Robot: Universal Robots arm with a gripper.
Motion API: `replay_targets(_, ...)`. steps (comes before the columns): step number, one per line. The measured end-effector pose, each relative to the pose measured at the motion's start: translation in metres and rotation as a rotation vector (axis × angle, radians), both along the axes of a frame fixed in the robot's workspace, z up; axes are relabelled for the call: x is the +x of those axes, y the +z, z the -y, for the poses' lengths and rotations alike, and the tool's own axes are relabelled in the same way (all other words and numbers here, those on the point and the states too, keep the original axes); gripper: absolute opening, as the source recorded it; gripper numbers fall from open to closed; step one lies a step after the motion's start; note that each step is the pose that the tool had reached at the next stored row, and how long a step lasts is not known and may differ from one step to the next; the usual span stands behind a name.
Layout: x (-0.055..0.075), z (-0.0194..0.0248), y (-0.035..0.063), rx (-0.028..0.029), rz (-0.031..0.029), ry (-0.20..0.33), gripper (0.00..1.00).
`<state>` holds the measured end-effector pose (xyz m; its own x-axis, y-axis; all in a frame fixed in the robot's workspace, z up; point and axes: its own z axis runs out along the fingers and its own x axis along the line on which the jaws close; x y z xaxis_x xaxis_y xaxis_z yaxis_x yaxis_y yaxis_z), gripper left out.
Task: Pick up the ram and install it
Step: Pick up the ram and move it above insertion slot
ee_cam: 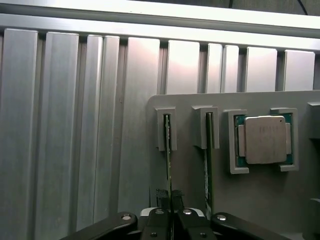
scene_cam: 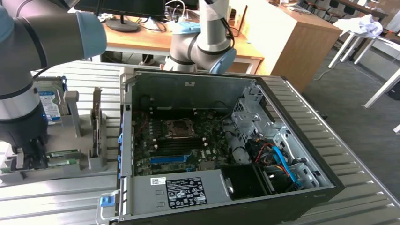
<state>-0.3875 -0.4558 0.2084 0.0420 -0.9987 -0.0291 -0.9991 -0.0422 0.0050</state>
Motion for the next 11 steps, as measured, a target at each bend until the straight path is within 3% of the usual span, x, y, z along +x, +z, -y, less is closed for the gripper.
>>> replay_targets(11,0.000,0.0000,0.0198,0.0000,-0.0001,0.000,0.13)
